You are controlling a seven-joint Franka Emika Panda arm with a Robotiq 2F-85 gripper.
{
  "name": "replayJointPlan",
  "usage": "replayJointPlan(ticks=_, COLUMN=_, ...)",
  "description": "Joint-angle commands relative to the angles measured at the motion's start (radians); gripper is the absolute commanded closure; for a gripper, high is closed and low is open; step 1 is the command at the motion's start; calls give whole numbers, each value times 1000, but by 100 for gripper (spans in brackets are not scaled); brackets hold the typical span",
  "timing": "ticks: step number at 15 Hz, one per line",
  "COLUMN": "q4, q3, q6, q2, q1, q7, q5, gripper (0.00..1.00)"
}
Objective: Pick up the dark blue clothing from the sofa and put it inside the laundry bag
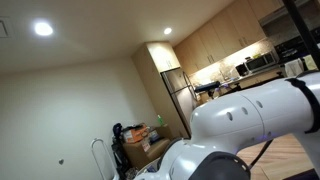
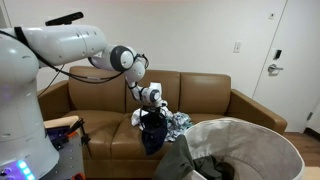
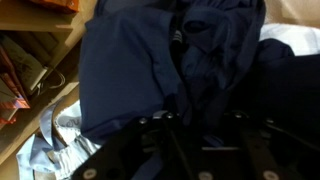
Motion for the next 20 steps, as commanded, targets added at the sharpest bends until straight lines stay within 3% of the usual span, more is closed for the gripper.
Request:
replayJointPlan(ticks=1, q4=-58, q3=31, q6=67, q2=-62, q1=-22, q7=-53, q5=3, gripper=92)
replayJointPlan(ticks=2, q4=-78, q3=36, q6=67, q2=-89, q1=-24, q7=-61, q5=4, gripper=98)
replayJointPlan(ticks=5, q4=-204, q3=20, q6=107, q2=-210, q1=-14, q7=-25, q5=6, gripper=100)
replayJointPlan(ticks=9, q4=-372, q3=-35, q6=325, q2=-355, q1=25, q7=128, q5=13, gripper=98)
replayJointPlan(ticks=10, q4=-211, q3=-10, q6=227, q2=-239, q1=2, q7=67, q5=-4, gripper=91)
replayJointPlan(ticks=13, q4=-302, q3=-22, q6=284, q2=-313, q1=12, q7=105, q5=1, gripper=91)
replayJointPlan(ticks=17, q4=-323, q3=-23, q6=290, q2=-322, q1=15, q7=109, q5=2, gripper=91)
replayJointPlan(ticks=18, q4=-325, q3=-30, q6=200, q2=-347, q1=22, q7=133, q5=14, gripper=98)
replayJointPlan(ticks=20, q4=-436, q3=-35, q6=87, q2=-448, q1=15, q7=162, q5=18, gripper=98)
